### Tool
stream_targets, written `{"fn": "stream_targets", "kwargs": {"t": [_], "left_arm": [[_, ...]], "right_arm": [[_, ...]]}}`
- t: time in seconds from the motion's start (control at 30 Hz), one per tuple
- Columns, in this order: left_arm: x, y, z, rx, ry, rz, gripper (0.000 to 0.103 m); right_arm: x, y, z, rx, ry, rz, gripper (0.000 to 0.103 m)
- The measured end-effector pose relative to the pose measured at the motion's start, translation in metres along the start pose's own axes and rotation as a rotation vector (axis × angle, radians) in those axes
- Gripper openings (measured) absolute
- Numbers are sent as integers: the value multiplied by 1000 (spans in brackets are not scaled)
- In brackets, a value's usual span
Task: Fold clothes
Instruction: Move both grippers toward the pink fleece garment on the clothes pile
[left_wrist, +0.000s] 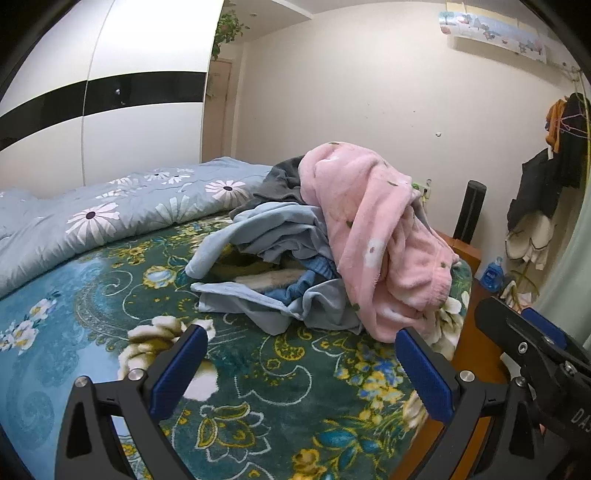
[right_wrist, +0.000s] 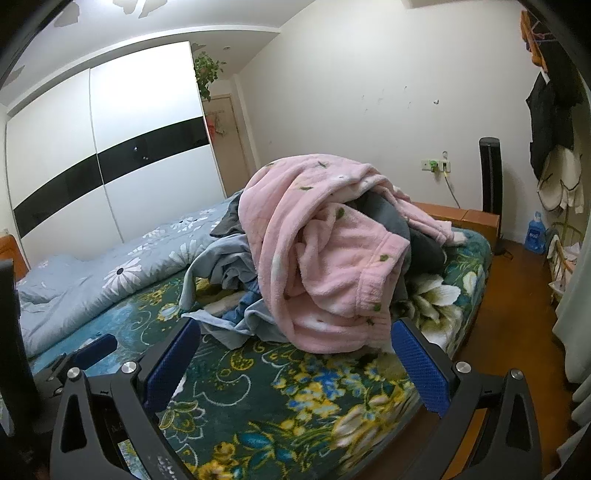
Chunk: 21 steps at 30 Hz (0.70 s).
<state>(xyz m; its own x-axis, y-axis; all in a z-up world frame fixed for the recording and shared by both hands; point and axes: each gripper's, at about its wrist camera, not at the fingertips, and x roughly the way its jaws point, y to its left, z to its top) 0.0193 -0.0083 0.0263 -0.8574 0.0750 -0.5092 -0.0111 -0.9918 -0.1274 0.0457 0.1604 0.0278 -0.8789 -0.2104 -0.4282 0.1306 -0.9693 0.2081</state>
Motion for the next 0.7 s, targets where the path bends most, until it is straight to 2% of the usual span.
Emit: {"fn": "stream_targets", "kwargs": {"t": [0.1,0.2,0.37,0.7], "left_arm": [[0,2,-2,7,4,-2,103],[3,4,-3,13,42,-18,103],[-3,6,-5,25,6,17,103],[-6,17,-7,-4,-6,-6,103]], "right_arm": [[0,2,-2,-2,-2,17,103],[-3,4,-2,-4,-19,31,103],[-3,5,-3,4,-31,36,103],[0,9,-5,-16,-34,43,103]]}}
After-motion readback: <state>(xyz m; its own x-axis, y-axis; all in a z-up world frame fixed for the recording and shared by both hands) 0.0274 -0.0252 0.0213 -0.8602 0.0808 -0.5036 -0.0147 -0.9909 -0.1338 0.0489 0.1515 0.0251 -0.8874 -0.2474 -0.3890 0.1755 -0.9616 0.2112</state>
